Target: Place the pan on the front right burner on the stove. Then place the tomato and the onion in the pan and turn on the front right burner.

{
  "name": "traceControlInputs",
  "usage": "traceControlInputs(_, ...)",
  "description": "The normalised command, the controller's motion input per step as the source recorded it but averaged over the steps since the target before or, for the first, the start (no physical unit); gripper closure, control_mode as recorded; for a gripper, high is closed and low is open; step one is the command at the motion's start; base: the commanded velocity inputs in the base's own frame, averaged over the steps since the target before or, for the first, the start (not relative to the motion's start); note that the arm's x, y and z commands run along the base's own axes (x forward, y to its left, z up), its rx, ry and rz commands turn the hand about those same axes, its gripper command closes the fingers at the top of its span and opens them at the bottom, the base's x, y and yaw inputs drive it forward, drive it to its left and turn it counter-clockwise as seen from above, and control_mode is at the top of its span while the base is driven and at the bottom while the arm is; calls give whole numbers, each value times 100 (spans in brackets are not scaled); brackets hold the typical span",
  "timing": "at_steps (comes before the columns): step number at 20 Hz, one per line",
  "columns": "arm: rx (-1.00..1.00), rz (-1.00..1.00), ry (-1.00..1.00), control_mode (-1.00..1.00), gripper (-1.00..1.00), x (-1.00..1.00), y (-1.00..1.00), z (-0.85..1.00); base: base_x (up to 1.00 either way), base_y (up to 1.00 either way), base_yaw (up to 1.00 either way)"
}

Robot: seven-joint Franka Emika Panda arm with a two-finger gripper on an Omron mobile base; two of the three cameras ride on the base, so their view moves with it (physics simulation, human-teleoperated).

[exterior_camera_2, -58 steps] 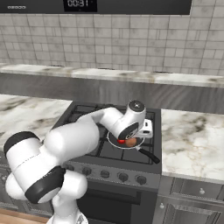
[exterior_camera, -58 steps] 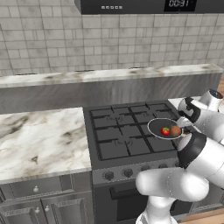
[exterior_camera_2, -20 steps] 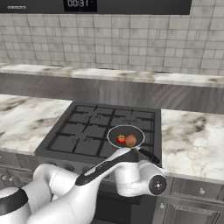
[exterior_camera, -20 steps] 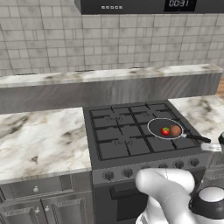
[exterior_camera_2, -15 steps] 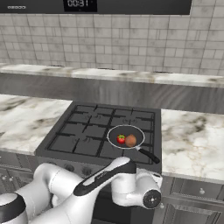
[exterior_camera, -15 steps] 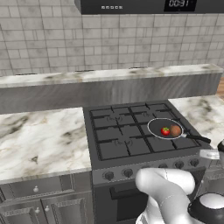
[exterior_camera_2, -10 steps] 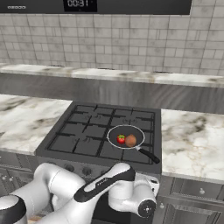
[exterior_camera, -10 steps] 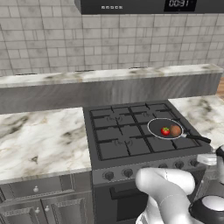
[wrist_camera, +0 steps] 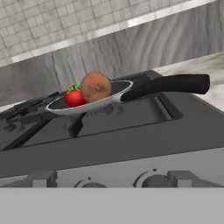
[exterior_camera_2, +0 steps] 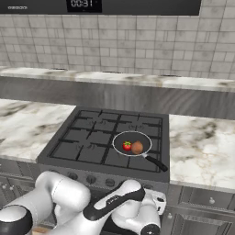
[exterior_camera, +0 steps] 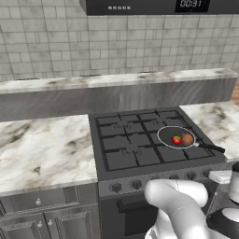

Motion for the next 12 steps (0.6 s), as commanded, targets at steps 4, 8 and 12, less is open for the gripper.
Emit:
traceControlInputs(4, 0, 0, -3, -100, -100, -26, -16, -25, 0, 0, 0)
traceControlInputs(8, 0, -2, -1, -100, -100, -14, -9, -32, 0, 0, 0)
traceControlInputs(12, 0, -3, -2, -100, -100, 0, 0, -31, 0, 0, 0)
